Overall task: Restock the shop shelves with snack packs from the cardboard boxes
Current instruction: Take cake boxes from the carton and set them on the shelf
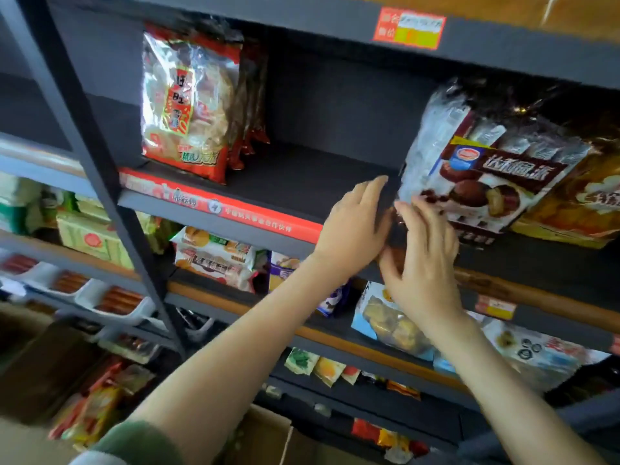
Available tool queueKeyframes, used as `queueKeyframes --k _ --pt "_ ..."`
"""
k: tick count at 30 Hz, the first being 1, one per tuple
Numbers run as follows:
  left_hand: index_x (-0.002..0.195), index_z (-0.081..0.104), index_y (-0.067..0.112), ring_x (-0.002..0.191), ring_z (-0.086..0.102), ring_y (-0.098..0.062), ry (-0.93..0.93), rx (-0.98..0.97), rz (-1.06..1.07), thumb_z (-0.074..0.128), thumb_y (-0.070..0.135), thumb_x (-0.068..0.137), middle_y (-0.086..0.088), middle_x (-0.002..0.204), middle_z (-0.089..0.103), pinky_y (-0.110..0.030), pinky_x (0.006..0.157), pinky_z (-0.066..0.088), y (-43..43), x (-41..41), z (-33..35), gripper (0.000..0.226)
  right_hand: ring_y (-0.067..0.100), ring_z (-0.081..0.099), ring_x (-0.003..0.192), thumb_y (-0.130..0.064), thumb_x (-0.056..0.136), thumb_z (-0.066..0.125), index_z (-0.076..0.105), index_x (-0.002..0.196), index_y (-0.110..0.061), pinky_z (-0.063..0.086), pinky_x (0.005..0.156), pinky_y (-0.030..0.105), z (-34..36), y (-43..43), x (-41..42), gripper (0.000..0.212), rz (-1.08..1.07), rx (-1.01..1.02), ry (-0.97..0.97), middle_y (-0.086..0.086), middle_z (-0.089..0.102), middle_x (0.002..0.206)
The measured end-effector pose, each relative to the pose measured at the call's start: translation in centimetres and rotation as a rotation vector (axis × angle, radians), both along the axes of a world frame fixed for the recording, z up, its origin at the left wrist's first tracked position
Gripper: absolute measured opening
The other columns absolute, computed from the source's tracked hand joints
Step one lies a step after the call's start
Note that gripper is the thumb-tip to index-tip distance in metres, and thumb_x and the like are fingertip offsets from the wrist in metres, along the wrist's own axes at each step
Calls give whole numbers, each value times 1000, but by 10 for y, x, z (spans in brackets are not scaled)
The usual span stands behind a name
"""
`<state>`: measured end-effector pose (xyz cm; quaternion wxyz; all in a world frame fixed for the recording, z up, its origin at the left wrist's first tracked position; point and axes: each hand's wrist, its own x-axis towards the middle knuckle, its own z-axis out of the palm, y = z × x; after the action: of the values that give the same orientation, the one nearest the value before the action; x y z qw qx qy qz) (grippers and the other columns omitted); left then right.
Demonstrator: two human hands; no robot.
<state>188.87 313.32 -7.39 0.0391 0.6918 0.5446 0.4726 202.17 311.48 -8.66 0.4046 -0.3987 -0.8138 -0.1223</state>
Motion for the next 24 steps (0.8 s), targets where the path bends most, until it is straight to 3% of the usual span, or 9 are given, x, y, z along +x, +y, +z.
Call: queueKeyframes --k 2,5,7,11,16,18,21,24 --pt "128 53 -2 115 51 -24 -50 157 56 55 3 87 -16 125 59 -31 98 40 -30 -23 -32 41 29 40 127 -13 80 54 39 137 -9 33 104 42 -25 -12 -28 59 152 -68 -19 15 44 140" --pt "122 54 -1 113 51 -20 -88 155 207 48 2 87 -12 120 59 -24 99 38 -80 -63 -92 36 26 42 127 -13 83 47 43 132 -9 32 108 37 -73 -20 -74 50 402 -185 -38 13 49 136" --pt "128 48 5 113 51 -19 -52 -4 317 47 9 90 -8 122 57 -25 98 38 -117 -89 -139 38 24 44 127 -12 86 49 43 130 -11 34 108 36 -111 -24 -106 45 577 -305 -68 10 50 133" --pt "138 44 7 122 50 -24 -60 -604 548 51 17 91 -11 132 54 -31 103 39 -197 -134 -246 49 21 43 124 -9 87 60 37 136 -14 39 103 36 -191 -37 -163 55 734 -610 -215 8 50 133" --pt "139 43 1 122 50 -36 -206 -1035 799 54 15 90 -17 135 50 -39 100 43 -272 -162 -332 53 22 31 137 -12 93 56 29 148 -14 25 110 27 -274 -50 -204 60 684 -959 -569 5 35 148" --pt "131 51 -3 108 58 -43 -228 -1093 839 51 14 86 -22 125 56 -45 85 53 -292 -168 -366 48 19 26 139 -16 95 53 24 149 -17 26 111 28 -312 -54 -213 60 617 -1070 -680 2 31 150" --pt "114 61 -4 86 66 -39 -228 -1186 841 71 5 65 -21 109 64 -41 66 58 -312 -181 -428 51 20 19 143 -19 97 51 20 150 -18 23 114 33 -380 -58 -223 62 455 -1200 -810 2 26 154" --pt "111 65 -4 86 69 -36 -208 -1197 828 80 -5 51 -21 107 67 -38 67 59 -319 -199 -504 62 20 20 143 -20 97 51 20 149 -17 22 113 32 -463 -62 -231 60 307 -1302 -932 2 25 155"
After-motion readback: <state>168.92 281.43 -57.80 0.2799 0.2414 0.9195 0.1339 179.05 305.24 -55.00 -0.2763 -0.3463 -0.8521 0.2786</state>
